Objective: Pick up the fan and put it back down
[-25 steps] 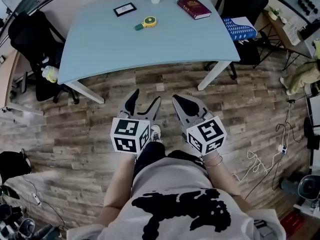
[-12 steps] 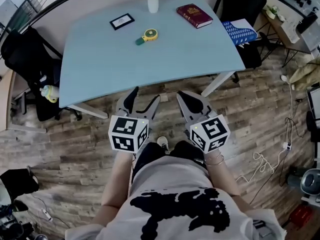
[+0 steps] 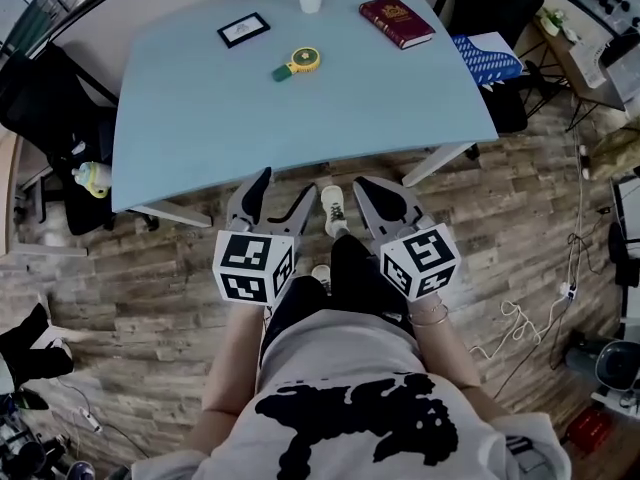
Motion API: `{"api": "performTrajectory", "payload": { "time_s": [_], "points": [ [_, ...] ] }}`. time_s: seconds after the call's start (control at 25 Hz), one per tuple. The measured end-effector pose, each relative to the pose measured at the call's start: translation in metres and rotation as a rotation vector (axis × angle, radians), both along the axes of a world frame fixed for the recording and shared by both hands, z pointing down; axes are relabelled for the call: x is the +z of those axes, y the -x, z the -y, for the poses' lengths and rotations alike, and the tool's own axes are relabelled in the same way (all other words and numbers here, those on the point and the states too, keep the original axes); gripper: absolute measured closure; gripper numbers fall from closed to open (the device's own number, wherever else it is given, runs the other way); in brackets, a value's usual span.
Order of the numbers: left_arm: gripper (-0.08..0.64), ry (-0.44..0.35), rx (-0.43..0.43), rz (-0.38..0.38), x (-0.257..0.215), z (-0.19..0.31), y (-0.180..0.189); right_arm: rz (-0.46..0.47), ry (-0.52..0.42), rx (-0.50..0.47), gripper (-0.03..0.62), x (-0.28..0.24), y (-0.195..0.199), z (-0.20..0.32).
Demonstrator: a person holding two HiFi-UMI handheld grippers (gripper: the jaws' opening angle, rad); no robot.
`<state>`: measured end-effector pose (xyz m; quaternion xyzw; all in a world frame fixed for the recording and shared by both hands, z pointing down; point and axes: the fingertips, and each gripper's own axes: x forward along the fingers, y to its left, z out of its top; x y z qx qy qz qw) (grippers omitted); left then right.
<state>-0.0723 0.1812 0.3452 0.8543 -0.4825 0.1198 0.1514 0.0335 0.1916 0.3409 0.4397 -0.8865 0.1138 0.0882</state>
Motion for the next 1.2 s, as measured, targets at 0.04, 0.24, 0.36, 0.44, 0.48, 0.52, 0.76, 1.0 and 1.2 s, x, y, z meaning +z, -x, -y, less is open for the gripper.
{"api": "performTrajectory", "payload": {
  "time_s": [0.04,0.24,0.36,0.44,0.48,0.52,0.76,1.0,1.2],
  "points": [
    [0.253,0.002,-0.008,0.0,0.001,0.002,0.002,0.001,0.001,-0.005,0.588,0.001,0.001,0.003],
    [0.253,0.005,-0.046,-0.01,0.006,0.02,0.013,-0.002,-0.001,-0.048,0.588,0.004,0.01,0.027],
    [0.253,0.007,-0.058,-0.011,0.007,0.038,0.019,0.001,-0.002,-0.075,0.588,0.004,0.016,0.048],
    [0.253,0.008,-0.05,0.0,0.007,0.055,0.018,0.008,-0.002,-0.09,0.588,0.004,0.019,0.065],
    [0.253,0.006,-0.047,0.003,0.007,0.064,0.016,0.011,-0.002,-0.098,0.588,0.005,0.02,0.074],
    [0.253,0.003,-0.045,0.005,0.006,0.074,0.014,0.014,-0.002,-0.105,0.588,0.006,0.021,0.083],
    [0.253,0.005,-0.041,0.037,0.003,0.134,0.01,0.04,0.015,-0.142,0.588,0.009,0.022,0.142],
    [0.253,0.025,-0.081,0.06,0.003,0.193,0.013,0.052,0.012,-0.213,0.588,0.004,0.032,0.205],
    [0.253,0.014,-0.099,0.058,0.0,0.241,0.008,0.044,-0.01,-0.265,0.588,-0.004,0.034,0.252]
  ]
}}
